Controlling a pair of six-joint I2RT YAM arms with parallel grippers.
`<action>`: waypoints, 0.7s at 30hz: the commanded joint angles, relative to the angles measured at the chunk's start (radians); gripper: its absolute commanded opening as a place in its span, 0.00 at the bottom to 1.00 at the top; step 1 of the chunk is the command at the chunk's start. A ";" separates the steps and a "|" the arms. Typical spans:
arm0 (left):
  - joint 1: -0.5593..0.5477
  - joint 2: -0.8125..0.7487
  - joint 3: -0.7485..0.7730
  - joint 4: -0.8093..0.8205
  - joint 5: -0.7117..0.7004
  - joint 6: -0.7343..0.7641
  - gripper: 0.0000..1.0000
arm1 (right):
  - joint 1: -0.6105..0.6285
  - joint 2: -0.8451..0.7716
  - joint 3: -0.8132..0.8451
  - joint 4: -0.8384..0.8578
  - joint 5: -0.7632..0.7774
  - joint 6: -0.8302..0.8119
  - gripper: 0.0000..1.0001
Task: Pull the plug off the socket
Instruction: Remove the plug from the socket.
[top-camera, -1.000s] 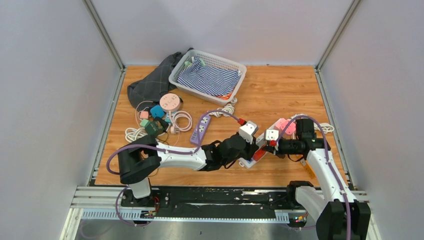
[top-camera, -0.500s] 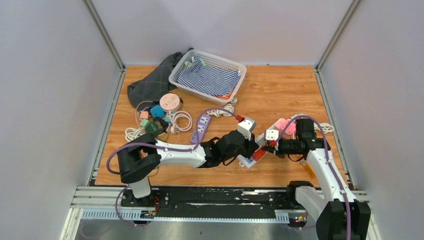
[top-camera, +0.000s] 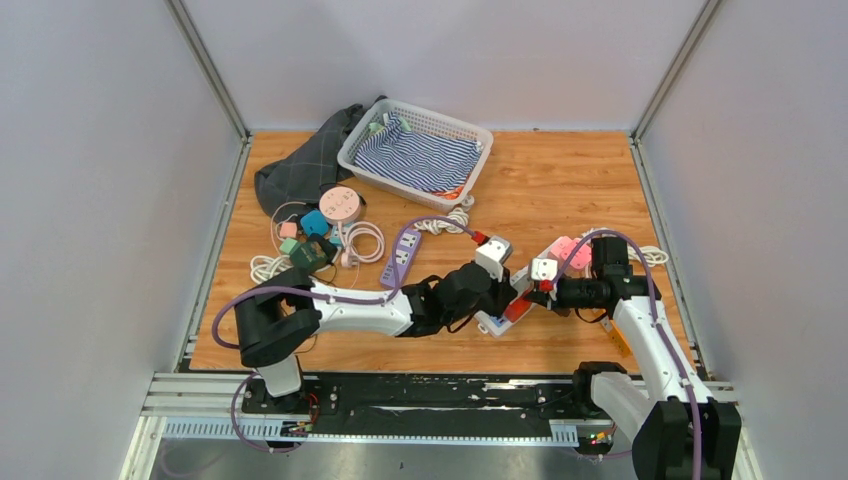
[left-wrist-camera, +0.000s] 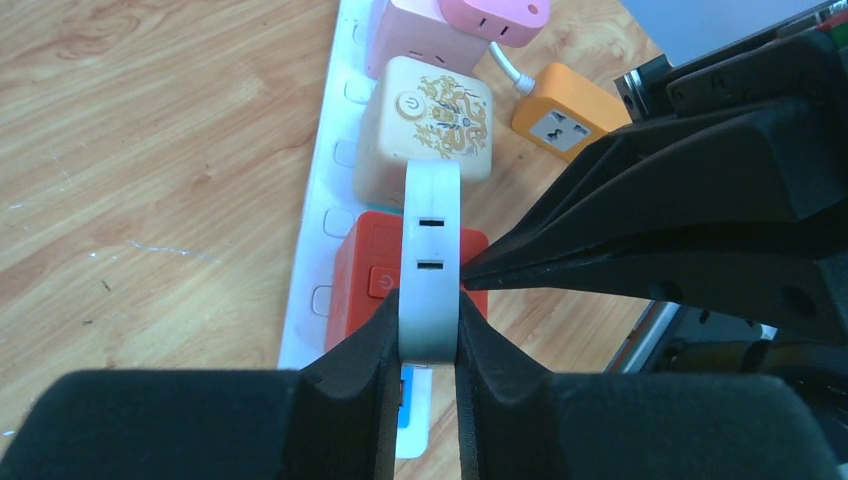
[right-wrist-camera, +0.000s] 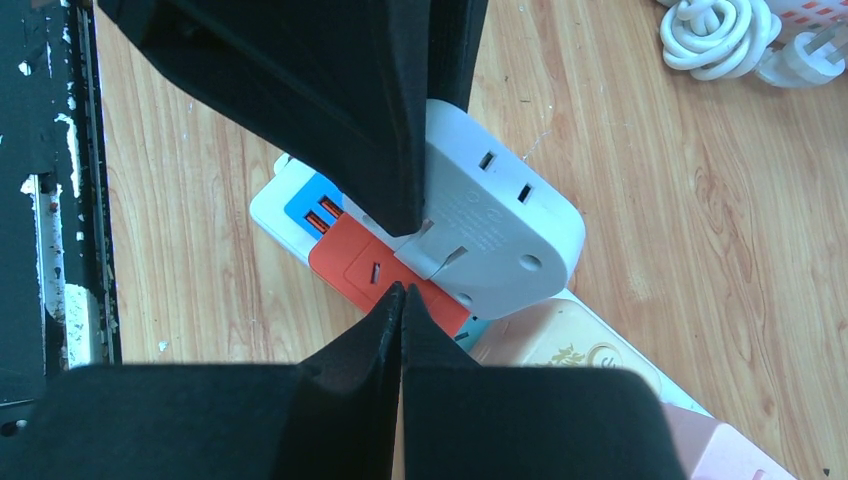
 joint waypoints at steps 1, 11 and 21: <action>0.044 -0.051 0.001 -0.061 -0.042 -0.012 0.00 | 0.006 0.028 -0.041 -0.128 0.152 -0.007 0.02; -0.050 -0.006 0.021 -0.061 -0.280 0.190 0.00 | 0.006 0.032 -0.038 -0.138 0.147 -0.019 0.02; 0.042 -0.036 0.021 -0.060 0.020 -0.005 0.00 | 0.006 0.033 -0.036 -0.148 0.146 -0.032 0.04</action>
